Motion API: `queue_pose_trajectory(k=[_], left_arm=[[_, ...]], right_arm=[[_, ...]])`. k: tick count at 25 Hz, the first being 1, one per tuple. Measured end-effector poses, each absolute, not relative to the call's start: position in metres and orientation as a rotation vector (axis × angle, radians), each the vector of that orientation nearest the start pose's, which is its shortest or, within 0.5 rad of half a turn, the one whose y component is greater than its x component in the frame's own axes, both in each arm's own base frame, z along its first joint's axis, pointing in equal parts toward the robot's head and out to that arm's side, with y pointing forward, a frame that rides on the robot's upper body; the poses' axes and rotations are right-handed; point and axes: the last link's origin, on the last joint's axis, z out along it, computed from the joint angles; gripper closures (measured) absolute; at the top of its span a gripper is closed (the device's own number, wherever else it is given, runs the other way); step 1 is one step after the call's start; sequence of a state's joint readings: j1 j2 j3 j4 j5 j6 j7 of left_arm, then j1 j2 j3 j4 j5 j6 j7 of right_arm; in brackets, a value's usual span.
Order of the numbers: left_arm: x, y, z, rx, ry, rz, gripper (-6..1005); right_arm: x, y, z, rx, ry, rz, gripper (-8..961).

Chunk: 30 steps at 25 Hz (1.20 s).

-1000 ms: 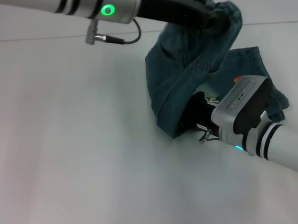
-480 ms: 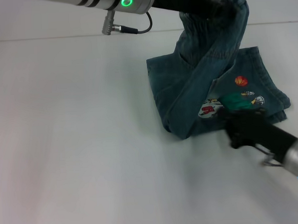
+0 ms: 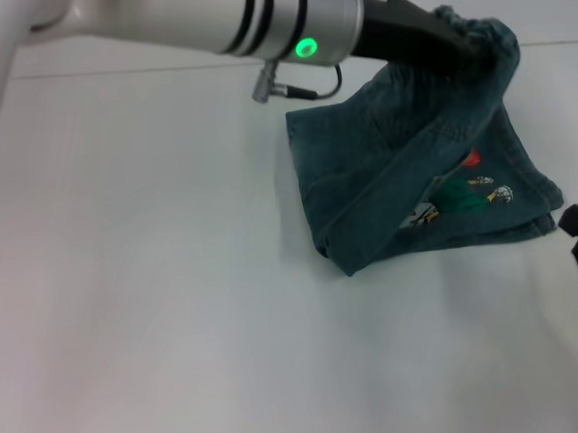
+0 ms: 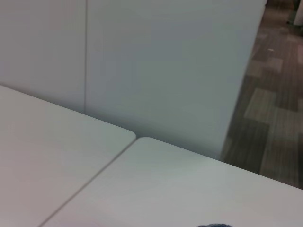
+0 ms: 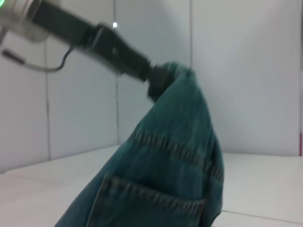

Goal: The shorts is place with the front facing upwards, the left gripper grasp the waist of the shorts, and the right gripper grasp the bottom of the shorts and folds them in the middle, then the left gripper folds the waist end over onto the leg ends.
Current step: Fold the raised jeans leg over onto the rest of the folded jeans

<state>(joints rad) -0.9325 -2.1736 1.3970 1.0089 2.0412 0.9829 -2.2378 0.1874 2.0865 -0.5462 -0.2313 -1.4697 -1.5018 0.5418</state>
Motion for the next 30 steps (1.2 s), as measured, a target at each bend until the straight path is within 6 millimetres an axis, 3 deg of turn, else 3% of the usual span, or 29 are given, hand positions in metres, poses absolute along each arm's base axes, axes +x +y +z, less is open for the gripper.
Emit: queue_pose_trajectory(k=[10, 25, 30], left_arm=[[-0.014, 0.386, -0.11, -2.799, -0.454, -0.466, 934], [-0.004, 0.376, -0.146, -2.804, -0.376, -0.431, 841], [-0.013, 0.374, -0.137, -2.796, -0.369, -0.49, 553]], right_arm=[[0.362, 0.227, 0.002, -1.97, 0.49, 0.802, 934], [0.355, 0.228, 0.005, -1.989, 0.479, 0.861, 925], [0.352, 0.229, 0.007, -2.01, 0.477, 0.883, 922]])
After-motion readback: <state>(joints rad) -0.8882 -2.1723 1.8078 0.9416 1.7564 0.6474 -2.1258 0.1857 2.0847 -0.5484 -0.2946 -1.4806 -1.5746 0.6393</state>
